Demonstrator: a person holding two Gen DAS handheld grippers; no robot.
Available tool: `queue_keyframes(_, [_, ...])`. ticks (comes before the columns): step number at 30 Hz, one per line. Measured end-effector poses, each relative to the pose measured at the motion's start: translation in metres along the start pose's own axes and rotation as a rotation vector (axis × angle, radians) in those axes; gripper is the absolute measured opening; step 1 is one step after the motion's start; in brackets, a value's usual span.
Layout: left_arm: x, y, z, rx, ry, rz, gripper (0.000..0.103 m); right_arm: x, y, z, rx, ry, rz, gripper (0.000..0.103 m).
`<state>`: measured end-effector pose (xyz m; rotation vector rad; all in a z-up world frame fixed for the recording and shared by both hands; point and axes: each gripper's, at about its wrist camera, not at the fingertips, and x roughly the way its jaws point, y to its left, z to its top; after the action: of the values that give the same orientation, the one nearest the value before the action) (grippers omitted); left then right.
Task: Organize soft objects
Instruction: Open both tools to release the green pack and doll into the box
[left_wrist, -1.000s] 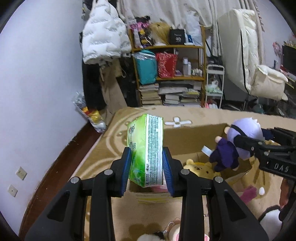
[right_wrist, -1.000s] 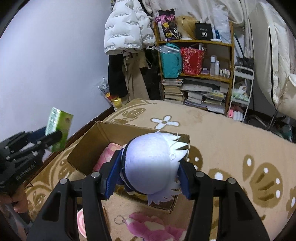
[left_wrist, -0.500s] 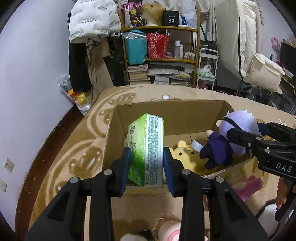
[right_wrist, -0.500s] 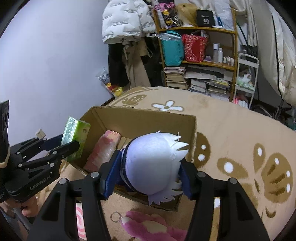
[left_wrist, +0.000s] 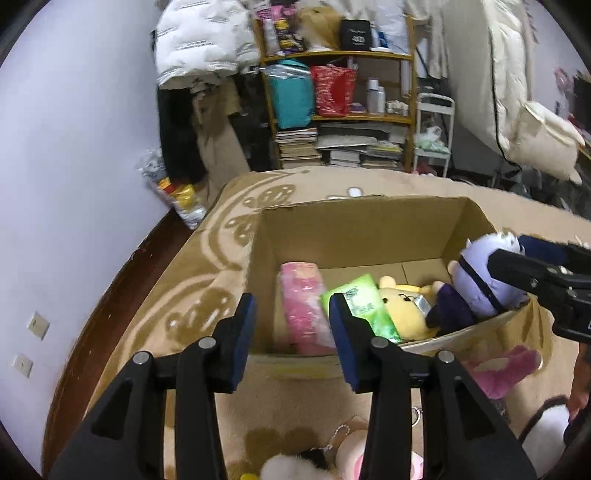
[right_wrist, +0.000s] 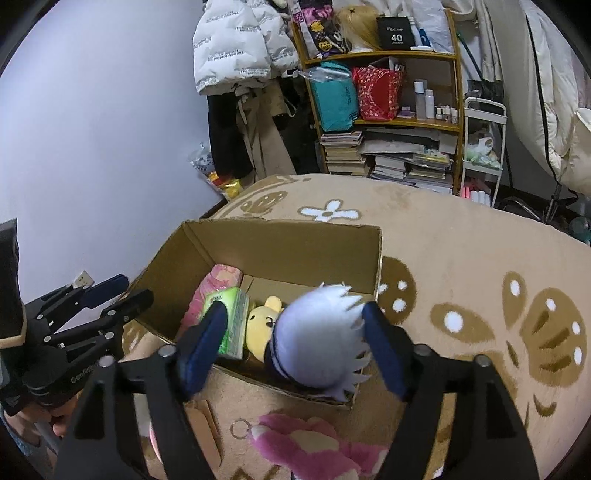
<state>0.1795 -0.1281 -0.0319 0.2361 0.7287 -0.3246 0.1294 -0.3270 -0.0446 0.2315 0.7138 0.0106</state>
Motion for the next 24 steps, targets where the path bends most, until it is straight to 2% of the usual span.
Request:
queue_keyframes(3, [-0.009,0.007,0.000,-0.014,0.009,0.012,0.041,-0.004,0.002,0.000,0.010,0.008,0.000,0.084])
queue_keyframes(5, [-0.016,0.011,-0.001,-0.019,0.017,0.025,0.057,-0.008,0.006,0.002,0.006,0.009,0.006,0.093])
queue_keyframes(9, [-0.036,0.020,-0.006,-0.047,0.032,0.025,0.067,-0.023,0.011,0.003,0.015,0.002,0.003,0.100])
queue_keyframes(10, [-0.039,0.021,-0.007,-0.050,0.035,0.025,0.075,-0.026,0.013,0.004,0.015,0.004,0.001,0.103])
queue_keyframes(11, [-0.047,0.023,-0.009,-0.052,0.030,0.031,0.082,-0.030,0.014,0.004,0.014,0.003,-0.004,0.103])
queue_keyframes(17, [-0.084,0.030,-0.017,-0.039,0.009,0.053,0.100,-0.057,0.028,0.001,-0.001,0.001,-0.007,0.103])
queue_keyframes(20, [-0.097,0.031,-0.023,-0.025,0.018,0.050,0.100,-0.069,0.035,-0.003,-0.008,0.014,0.000,0.103])
queue_keyframes(24, [-0.110,0.039,-0.035,-0.059,0.029,0.051,0.101,-0.085,0.044,-0.012,-0.019,0.017,-0.003,0.103])
